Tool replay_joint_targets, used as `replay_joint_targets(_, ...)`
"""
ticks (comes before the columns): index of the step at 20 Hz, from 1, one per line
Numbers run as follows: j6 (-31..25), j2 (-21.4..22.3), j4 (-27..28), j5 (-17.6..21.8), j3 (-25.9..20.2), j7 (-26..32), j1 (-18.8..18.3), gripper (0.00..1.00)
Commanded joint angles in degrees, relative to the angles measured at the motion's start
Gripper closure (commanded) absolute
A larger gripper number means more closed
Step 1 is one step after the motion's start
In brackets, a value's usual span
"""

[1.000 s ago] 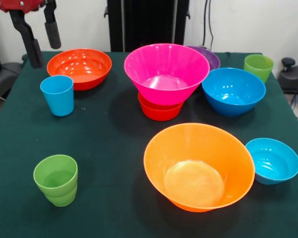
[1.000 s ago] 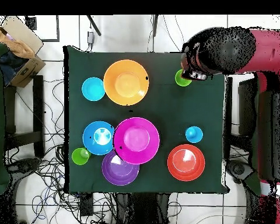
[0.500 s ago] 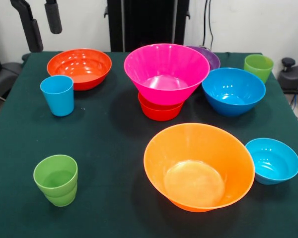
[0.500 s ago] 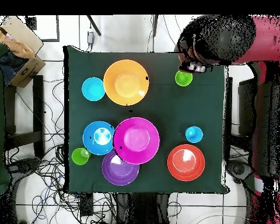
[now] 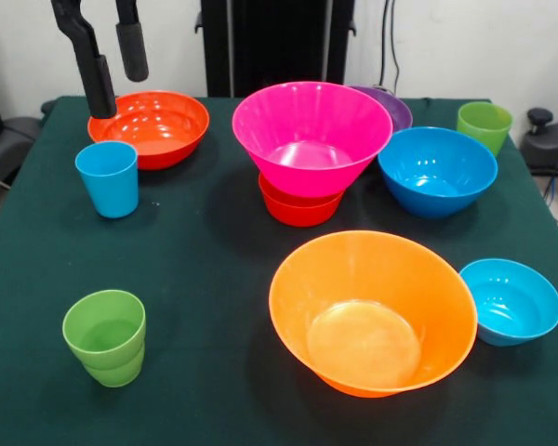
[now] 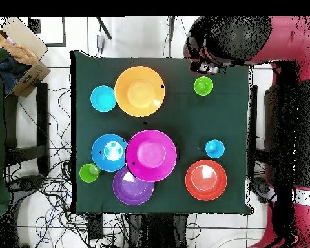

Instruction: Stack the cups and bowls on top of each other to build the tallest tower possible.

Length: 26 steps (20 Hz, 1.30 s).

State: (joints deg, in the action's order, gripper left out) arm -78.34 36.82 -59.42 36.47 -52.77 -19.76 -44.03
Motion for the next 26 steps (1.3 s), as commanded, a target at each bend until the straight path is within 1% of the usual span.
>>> replay_joint_targets(1,-5.3,-3.8,-0.5,1.6,3.6,12.4,-1.1,0.00)
replay_joint_targets(5,-2.8,-3.8,-3.1,1.0,2.8,15.4,-4.2,0.00)
replay_joint_targets(9,-3.2,-4.5,-2.7,0.7,1.4,20.9,-7.2,0.00)
replay_joint_targets(10,-3.4,-4.8,-2.4,0.6,1.1,21.7,-7.7,0.00)
replay_joint_targets(12,-2.4,-4.8,-3.4,0.5,0.7,23.1,-9.3,0.00)
replay_joint_targets(16,2.1,-3.6,-9.6,0.3,0.6,20.2,-12.0,0.00)
replay_joint_targets(20,5.7,0.6,-18.9,-0.1,1.1,14.1,-14.9,0.00)
replay_joint_targets(22,7.8,3.1,-24.2,-0.8,0.5,11.1,-16.7,0.00)
replay_joint_targets(26,11.9,7.2,-32.7,-2.4,-0.5,5.3,-19.1,0.00)
